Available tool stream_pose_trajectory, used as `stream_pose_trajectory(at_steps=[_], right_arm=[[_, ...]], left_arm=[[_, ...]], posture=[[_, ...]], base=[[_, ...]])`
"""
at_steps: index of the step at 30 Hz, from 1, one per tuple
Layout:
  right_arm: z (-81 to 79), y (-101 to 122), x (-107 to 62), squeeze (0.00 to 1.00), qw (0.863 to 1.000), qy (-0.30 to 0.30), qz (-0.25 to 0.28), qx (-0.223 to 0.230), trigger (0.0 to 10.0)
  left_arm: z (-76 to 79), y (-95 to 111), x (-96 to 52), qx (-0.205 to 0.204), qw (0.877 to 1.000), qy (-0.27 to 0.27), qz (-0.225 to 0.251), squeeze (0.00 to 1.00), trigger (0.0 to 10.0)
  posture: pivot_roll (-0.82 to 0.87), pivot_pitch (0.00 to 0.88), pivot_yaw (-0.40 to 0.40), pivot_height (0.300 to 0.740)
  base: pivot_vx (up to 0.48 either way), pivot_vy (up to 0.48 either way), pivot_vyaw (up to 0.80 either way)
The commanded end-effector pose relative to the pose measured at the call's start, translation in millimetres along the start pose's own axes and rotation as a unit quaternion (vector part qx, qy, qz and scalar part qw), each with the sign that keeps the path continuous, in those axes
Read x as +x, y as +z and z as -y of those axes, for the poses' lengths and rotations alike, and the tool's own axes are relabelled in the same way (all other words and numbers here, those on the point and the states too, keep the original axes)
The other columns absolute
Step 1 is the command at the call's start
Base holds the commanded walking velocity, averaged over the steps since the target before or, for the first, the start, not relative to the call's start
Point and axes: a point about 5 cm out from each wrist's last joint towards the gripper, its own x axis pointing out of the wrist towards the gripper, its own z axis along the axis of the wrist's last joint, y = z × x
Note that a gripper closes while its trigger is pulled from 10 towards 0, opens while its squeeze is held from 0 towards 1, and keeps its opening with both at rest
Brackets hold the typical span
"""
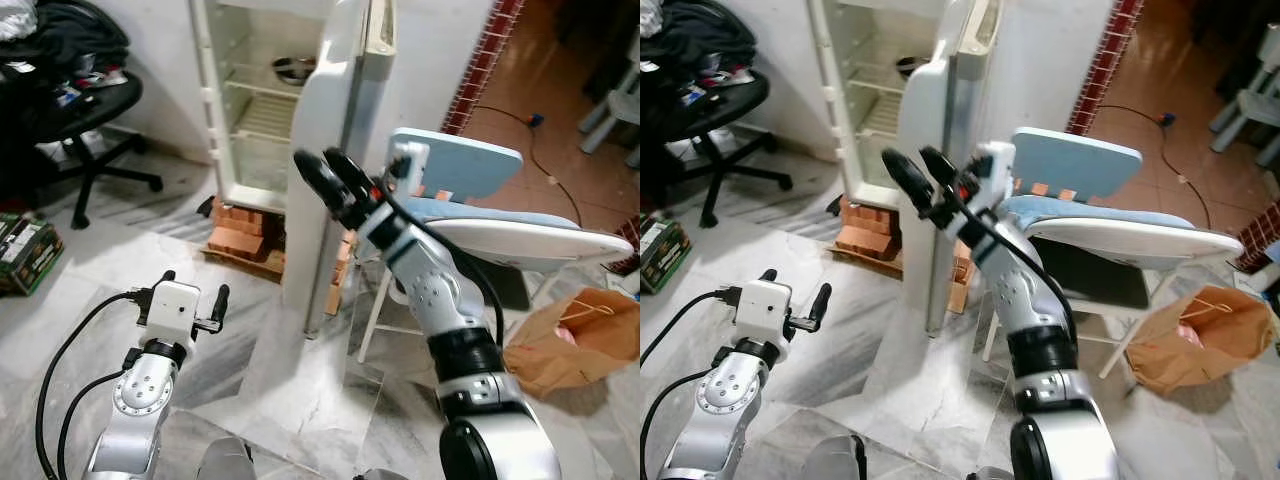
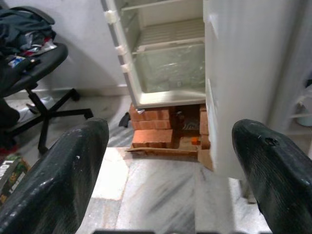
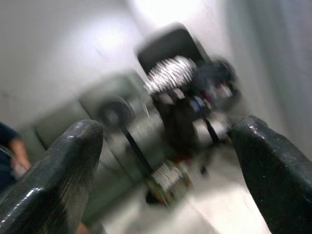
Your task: Restocking fridge
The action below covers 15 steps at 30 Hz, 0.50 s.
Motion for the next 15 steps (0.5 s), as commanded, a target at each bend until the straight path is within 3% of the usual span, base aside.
stream_pose_trajectory(at_steps=[1,2,3,5,6,7,8,10,15], right_arm=[[14.8,-4,-23.7,0.0,0.995,-0.066,-0.032,-0.065,10.0],[14.8,-4,-23.7,0.0,0.995,-0.066,-0.032,-0.065,10.0],[23.7,-9,-39.0,0.0,0.986,-0.115,-0.039,-0.113,10.0],[27.7,-11,-46.6,0.0,0.98,-0.142,-0.039,-0.133,10.0],[36.4,-14,-58.9,0.0,0.971,-0.196,-0.037,-0.136,10.0],[47.9,-14,-79.6,0.0,0.946,-0.276,-0.033,-0.165,10.0],[47.9,-14,-79.6,0.0,0.946,-0.276,-0.033,-0.165,10.0],[52.9,-13,-96.7,0.0,0.927,-0.329,-0.03,-0.18,10.0],[51.6,-11,-109.7,0.0,0.902,-0.373,-0.027,-0.215,10.0]], left_arm=[[-1.5,1,1.8,-0.002,1.0,0.0,-0.002,0.0,10.0],[-1.5,1,1.8,-0.002,1.0,0.0,-0.002,0.0,10.0],[-1.7,2,3.2,-0.005,1.0,0.002,-0.001,0.0,10.0],[-1.7,3,3.9,-0.006,1.0,0.003,-0.001,0.0,10.0],[-1.8,3,5.9,-0.007,1.0,0.004,-0.001,0.0,10.0],[-2.2,5,10.3,-0.008,1.0,0.007,0.002,0.0,10.0],[-2.2,5,10.3,-0.008,1.0,0.007,0.002,0.0,10.0],[-4.3,9,15.5,-0.01,1.0,0.013,0.006,0.0,10.0],[-8.2,14,18.1,-0.02,1.0,0.017,0.007,0.0,10.0]], posture=[[0.1,0.036,-0.066,0.74],[0.1,0.036,-0.066,0.74],[0.09,0.03,-0.066,0.74],[0.09,0.028,-0.067,0.74],[0.08,0.016,-0.069,0.74],[0.08,0.011,-0.069,0.74],[0.08,0.011,-0.069,0.74],[0.07,0.007,-0.065,0.74],[0.05,0.018,-0.054,0.74]], base=[[0.0,0.0,0.0],[0.0,0.0,0.0],[0.0,0.0,0.0],[0.0,0.0,0.0],[0.0,0.0,0.0],[0.0,0.0,0.0],[0.0,0.0,0.0],[0.0,0.0,0.0],[0.0,0.0,-0.08]])
